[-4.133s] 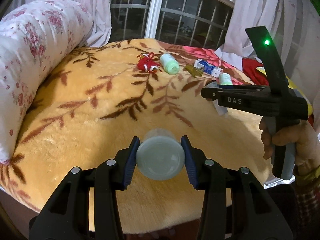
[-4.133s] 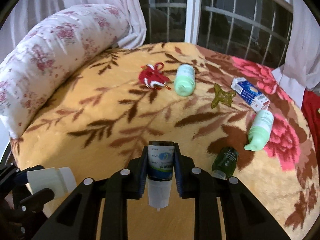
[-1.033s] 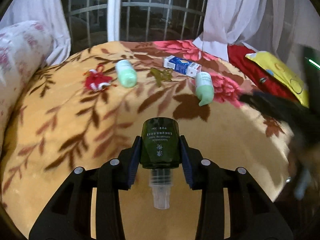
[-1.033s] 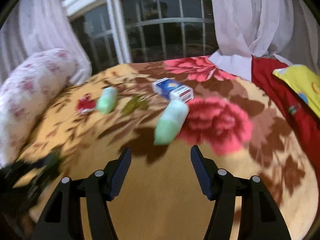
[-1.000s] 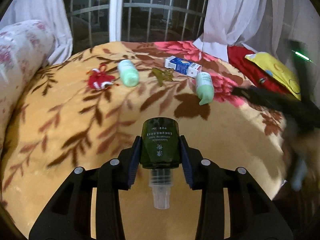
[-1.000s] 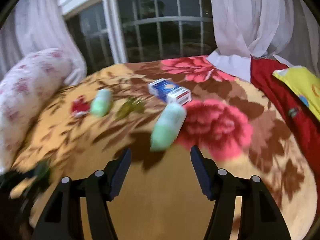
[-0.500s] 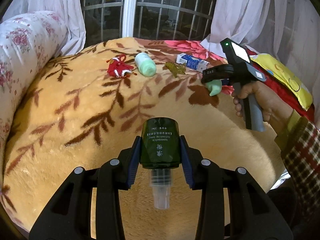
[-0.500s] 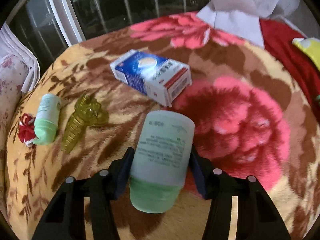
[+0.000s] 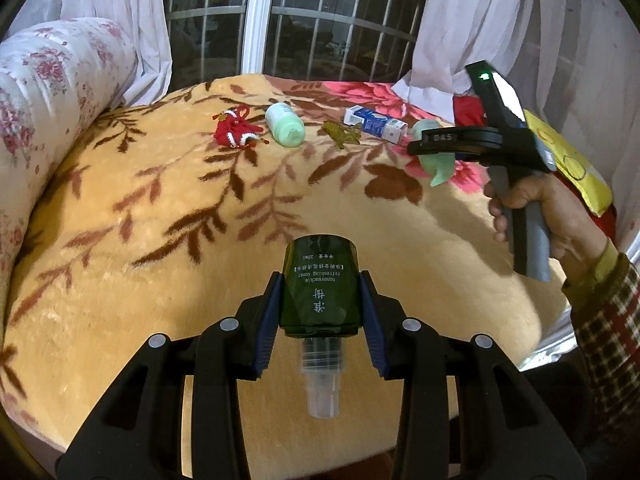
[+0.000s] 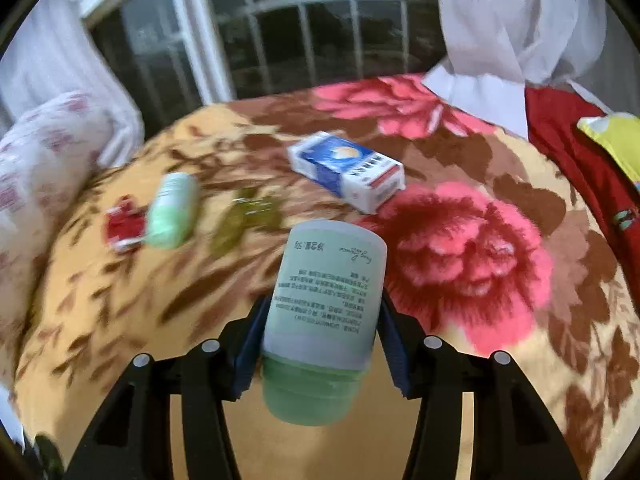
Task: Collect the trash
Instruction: 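Carry the green spray bottle with the left gripper while the right gripper grasps the green-capped white bottle, then lower both held bottles into the orange bin and open both grippers, then grasp the red knitted ornament with the left gripper while the right gripper grasps the green-white bottle, then carry the ornament and bottle to the orange bin and open both grippers, then grasp the yellow hair clip with the left gripper, then grasp the blue-white medicine box with the right gripper, then lower the hair clip and medicine box into the orange bin, opening both grippers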
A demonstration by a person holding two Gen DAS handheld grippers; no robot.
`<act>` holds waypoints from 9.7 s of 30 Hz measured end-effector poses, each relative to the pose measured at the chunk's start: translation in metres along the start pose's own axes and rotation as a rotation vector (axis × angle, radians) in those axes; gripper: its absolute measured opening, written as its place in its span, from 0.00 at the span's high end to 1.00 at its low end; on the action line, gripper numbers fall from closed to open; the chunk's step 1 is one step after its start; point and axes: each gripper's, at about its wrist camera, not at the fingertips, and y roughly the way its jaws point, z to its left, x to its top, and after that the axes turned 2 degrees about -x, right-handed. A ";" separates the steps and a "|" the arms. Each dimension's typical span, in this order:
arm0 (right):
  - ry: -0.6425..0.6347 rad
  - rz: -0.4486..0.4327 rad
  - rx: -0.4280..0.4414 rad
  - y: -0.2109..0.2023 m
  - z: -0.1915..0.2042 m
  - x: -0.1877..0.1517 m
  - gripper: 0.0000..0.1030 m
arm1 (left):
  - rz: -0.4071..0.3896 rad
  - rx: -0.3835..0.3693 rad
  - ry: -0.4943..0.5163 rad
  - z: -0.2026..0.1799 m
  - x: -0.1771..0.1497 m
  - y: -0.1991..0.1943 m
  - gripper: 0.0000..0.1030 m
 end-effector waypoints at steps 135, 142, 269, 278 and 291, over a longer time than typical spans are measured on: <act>-0.439 0.135 0.462 -0.123 0.147 -0.142 0.54 | 0.123 -0.018 0.029 0.030 -0.063 -0.050 0.76; -0.464 0.354 0.500 -0.103 0.152 -0.235 0.54 | 0.305 -0.051 0.051 0.018 -0.120 -0.041 0.76; -0.425 -0.010 0.348 -0.132 0.074 -0.078 0.48 | 0.074 -0.054 0.032 0.020 -0.013 -0.046 0.59; -0.462 0.265 0.508 -0.136 0.107 -0.216 0.47 | 0.298 -0.086 0.041 0.020 -0.101 -0.055 0.59; -0.427 0.561 0.477 -0.061 0.132 -0.314 0.47 | 0.565 -0.081 0.001 0.019 -0.178 -0.016 0.59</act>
